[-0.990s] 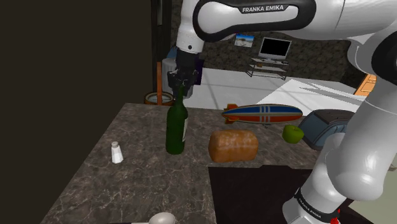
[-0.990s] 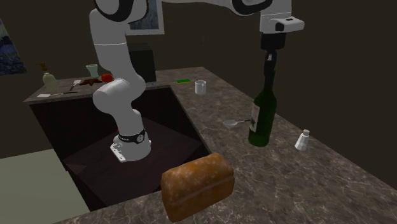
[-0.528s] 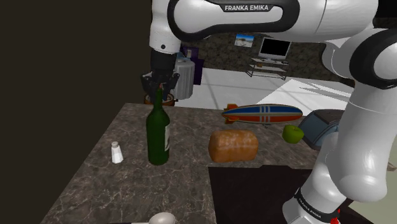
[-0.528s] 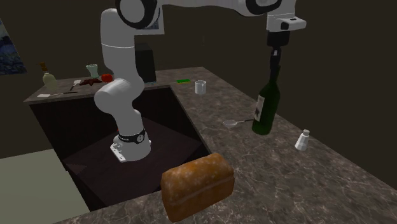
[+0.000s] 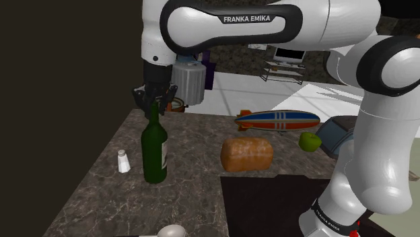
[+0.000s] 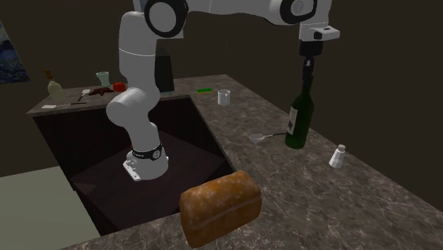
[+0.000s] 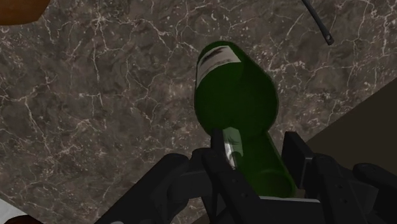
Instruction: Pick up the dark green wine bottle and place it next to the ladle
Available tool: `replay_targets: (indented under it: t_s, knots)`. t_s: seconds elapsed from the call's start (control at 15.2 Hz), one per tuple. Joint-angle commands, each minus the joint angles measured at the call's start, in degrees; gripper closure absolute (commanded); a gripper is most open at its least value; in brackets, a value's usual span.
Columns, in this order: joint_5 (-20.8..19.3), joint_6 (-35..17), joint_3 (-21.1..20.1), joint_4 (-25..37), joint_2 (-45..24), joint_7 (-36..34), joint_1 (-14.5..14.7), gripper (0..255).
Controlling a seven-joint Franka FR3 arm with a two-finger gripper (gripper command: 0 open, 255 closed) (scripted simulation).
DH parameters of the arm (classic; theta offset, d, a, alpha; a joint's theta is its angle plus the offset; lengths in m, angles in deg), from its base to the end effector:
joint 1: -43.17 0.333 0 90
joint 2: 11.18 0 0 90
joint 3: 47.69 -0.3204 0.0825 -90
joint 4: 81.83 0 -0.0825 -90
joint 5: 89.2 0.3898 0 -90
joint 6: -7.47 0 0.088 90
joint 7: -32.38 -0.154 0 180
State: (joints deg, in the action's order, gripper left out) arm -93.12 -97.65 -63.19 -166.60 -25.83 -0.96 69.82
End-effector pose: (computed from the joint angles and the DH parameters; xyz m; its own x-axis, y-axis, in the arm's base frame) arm 0.5065 0.4241 0.5004 0.9842 0.1520 0.0907 0.1577 -0.9857 -0.0597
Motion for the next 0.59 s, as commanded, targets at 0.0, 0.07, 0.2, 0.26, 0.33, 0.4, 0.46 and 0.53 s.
replay_targets:
  t_s: [0.0,0.07,0.2,0.26,0.33,0.4,0.46,0.53]
  knots:
    - [-0.03,-1.59,0.0,-1.56,0.04,-0.1,-0.01,255]
    - [-0.03,-2.37,0.02,-2.36,0.06,-0.11,-0.04,255]
    - [-0.05,-3.91,0.05,-3.9,0.06,-0.14,-0.1,255]
    - [-0.06,-4.67,0.06,-4.65,0.04,-0.16,-0.12,255]
    - [-0.08,-5.43,0.08,-5.37,0.01,-0.18,-0.14,255]
    - [-0.11,-6.18,0.09,-6.08,-0.04,-0.2,-0.16,255]
    - [-0.14,-6.93,0.11,-6.76,-0.1,-0.22,-0.17,255]
    - [-0.17,-7.67,0.13,-7.43,-0.18,-0.25,-0.19,255]
